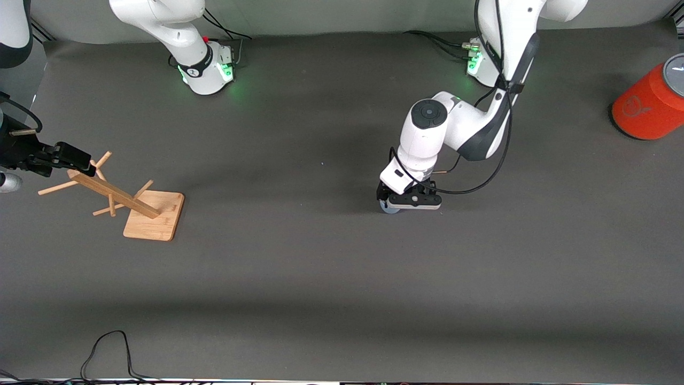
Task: Rotate and upright cup with both arms
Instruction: 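Open the left gripper and lift it off the upright cup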
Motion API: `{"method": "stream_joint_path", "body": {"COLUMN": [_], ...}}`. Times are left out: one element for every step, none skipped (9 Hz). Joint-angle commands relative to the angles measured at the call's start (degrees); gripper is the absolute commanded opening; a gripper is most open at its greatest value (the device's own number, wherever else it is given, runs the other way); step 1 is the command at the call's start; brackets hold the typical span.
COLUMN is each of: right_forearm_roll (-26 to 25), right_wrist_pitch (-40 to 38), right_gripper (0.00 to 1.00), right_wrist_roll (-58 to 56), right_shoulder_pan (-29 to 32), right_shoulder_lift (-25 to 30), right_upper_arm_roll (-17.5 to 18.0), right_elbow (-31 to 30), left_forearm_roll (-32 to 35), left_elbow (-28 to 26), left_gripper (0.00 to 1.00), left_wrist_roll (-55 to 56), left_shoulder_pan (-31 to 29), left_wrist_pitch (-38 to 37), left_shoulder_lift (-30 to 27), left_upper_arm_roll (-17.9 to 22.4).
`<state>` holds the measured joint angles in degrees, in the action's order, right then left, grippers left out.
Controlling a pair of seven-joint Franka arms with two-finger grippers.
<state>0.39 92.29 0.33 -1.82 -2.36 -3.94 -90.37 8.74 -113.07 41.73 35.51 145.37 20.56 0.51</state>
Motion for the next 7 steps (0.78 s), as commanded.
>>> {"method": "stream_joint_path", "body": {"right_forearm_roll": [0.32,0.32,0.32,0.32,0.32,0.32,0.32], "right_wrist_pitch": [0.08,0.08,0.08,0.08,0.08,0.08,0.08], "right_gripper": [1.0,1.0,1.0,1.0,1.0,1.0,1.0], "right_wrist_roll": [-0.33,-0.33,-0.33,-0.33,-0.33,-0.33,-0.33], "right_shoulder_pan": [-0.2,-0.2,-0.2,-0.2,-0.12,-0.2,-0.12], "right_shoulder_lift": [-0.71,-0.72,-0.72,-0.72,-0.72,-0.72,-0.72], "right_upper_arm_roll": [-0.28,-0.28,-0.28,-0.28,-0.28,-0.28,-0.36], "right_elbow": [1.16,1.16,1.16,1.16,1.16,1.16,1.16], "left_forearm_roll": [1.28,1.28,0.93,0.84,0.75,0.4,0.31], "left_elbow": [2.67,3.38,3.73,4.87,8.45,12.75,15.49], "left_gripper": [1.0,1.0,1.0,1.0,1.0,1.0,1.0], "left_wrist_roll": [-0.15,-3.73,-6.11,-7.61,-9.81,-12.0,-12.46], "left_shoulder_pan": [-2.18,-3.5,-5.78,-7.45,-9.56,-11.23,-12.55], "left_wrist_pitch": [-8.66,-11.57,-14.29,-18.15,-24.71,-32.61,-37.82], "left_shoulder_lift": [-3.49,-5.25,-7.44,-9.81,-10.71,-10.71,-11.41], "left_upper_arm_roll": [0.2,0.28,0.2,0.28,0.2,0.19,0.19]}}
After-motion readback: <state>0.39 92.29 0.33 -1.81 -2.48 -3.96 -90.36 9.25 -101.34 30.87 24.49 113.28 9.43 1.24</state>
